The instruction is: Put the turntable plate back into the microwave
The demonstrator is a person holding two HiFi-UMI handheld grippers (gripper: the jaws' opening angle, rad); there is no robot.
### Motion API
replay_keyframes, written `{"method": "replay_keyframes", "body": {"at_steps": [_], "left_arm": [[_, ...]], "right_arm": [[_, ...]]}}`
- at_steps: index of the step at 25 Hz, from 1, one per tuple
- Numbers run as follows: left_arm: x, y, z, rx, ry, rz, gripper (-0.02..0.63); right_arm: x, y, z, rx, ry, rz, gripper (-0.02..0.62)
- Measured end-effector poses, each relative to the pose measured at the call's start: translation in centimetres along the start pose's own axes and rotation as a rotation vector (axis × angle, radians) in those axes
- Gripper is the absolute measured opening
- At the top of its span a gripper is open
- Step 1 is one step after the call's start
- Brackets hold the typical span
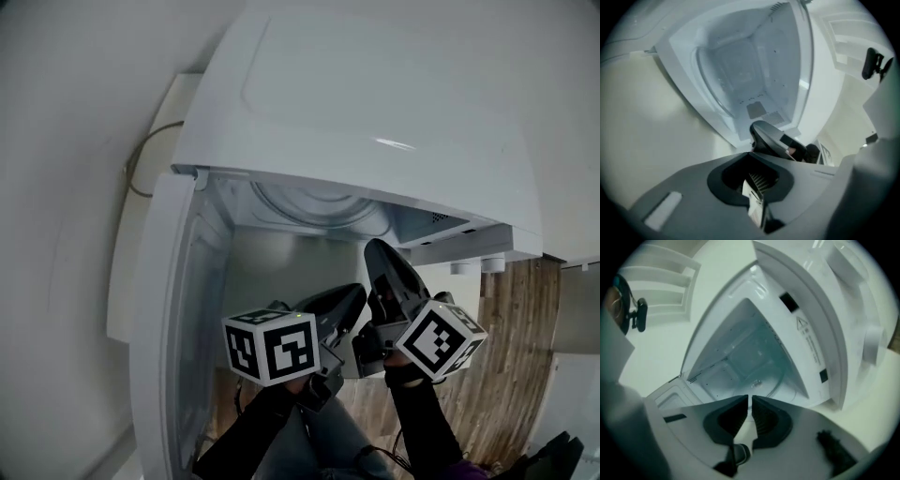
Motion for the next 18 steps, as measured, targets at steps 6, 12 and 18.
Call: {"method": "replay_keyframes", "body": {"at_steps": [6,12,18], "left_arm": [[-1.2,2.9,6.5,-0.118,0.253,-0.054,0.006],[1.3,1.8,14.3,-0.56,0.12,0.0,0.006],[3.4,-2.0,20.0,-0.876,-0.046,0.089,0.006]], "right_arm": [[4.8,-1.8,-1.2,0.27,-0.01,0.035,0.032],[11.6,-4.9,-3.4,0.414,-0.002,0.11,0.032],[16.3,-9.0,-6.6,0.389,-0.051,0.242,0.032]]}}
Point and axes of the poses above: the fingertips, and each gripper's own axes: x backward along the fingers, z to its right, y out of its underside, the point moved 2 cm from there along x, backward along the fingers, and after that the axes turned 14 degrees about y, right-handed, at the moved point
